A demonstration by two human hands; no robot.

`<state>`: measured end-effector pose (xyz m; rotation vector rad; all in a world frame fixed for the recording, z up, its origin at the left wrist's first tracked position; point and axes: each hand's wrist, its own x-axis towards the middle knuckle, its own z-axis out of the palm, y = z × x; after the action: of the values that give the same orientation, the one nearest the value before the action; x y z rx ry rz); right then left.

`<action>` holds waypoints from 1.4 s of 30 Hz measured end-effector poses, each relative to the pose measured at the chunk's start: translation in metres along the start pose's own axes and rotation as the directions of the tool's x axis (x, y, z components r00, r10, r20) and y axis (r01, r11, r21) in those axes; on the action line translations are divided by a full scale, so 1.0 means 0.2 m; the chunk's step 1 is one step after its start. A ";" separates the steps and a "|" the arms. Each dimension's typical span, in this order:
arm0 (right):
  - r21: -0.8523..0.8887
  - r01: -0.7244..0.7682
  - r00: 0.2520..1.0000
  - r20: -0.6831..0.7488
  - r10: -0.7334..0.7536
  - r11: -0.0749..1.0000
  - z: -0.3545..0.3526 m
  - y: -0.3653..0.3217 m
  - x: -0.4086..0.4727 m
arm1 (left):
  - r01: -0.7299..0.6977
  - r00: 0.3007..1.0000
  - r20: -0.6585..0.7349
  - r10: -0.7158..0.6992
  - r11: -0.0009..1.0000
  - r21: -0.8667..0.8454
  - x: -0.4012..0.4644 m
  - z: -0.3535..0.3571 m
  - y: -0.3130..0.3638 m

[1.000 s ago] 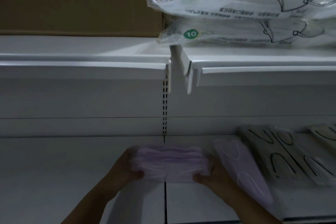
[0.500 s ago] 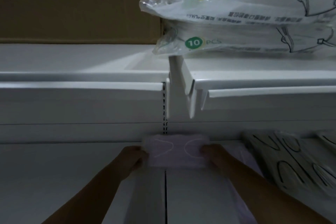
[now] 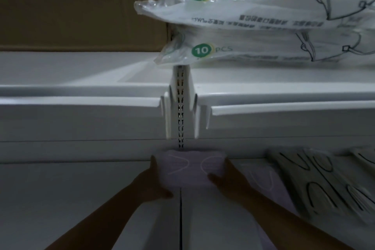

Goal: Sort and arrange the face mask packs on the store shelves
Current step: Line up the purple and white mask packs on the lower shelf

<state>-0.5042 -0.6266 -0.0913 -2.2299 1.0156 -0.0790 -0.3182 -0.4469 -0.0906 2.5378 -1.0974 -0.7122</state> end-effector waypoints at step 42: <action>0.227 -0.124 0.985 -0.085 0.147 0.966 0.01 0.02 -0.03 | 0.109 0.912 -0.094 -0.398 0.458 -0.882 -0.06 0.04 -0.05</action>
<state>-0.5104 -0.6238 -0.0937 -1.9665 1.1531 -0.2356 -0.3242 -0.4323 -0.0982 1.7843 -0.1023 -0.6810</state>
